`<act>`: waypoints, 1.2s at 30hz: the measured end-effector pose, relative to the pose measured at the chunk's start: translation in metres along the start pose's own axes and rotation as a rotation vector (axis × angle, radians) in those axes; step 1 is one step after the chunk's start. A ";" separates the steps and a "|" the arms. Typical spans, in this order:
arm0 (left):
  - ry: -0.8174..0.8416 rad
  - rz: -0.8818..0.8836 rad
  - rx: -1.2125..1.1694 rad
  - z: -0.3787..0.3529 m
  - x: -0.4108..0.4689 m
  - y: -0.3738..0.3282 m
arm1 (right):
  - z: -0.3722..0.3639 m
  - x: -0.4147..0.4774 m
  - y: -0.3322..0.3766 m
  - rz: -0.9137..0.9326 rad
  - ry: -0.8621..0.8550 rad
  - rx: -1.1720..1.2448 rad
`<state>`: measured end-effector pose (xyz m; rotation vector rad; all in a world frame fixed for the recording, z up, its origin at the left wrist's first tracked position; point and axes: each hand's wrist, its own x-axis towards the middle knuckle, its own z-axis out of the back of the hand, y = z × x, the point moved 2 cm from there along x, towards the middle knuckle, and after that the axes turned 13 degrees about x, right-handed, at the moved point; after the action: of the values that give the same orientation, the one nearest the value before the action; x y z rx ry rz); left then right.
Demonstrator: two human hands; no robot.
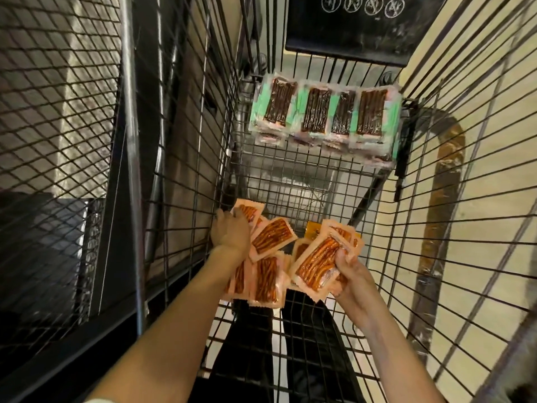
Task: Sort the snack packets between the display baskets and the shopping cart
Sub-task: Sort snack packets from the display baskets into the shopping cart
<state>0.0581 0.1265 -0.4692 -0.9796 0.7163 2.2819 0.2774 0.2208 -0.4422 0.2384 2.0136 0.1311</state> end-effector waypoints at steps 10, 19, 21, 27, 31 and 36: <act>-0.003 0.108 -0.274 0.001 -0.003 -0.003 | 0.015 -0.002 0.001 0.052 -0.026 -0.022; 0.118 -0.105 -0.232 0.003 -0.005 -0.027 | 0.028 -0.002 -0.003 0.118 -0.094 -0.240; 0.083 -0.103 -0.103 -0.006 -0.009 -0.040 | 0.027 0.001 -0.010 0.104 -0.091 -0.308; -0.096 -0.067 -0.168 -0.010 -0.013 -0.044 | 0.012 0.020 -0.045 0.275 -0.161 -0.789; -0.193 -0.054 -0.226 -0.007 -0.020 -0.046 | -0.004 0.021 -0.062 0.401 -0.272 -0.770; -0.027 -0.023 -0.267 -0.002 -0.020 -0.048 | -0.007 0.014 -0.076 0.456 -0.460 -0.887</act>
<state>0.1024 0.1536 -0.4669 -1.0670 0.3930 2.4075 0.2571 0.1500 -0.4663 0.1295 1.2619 1.1164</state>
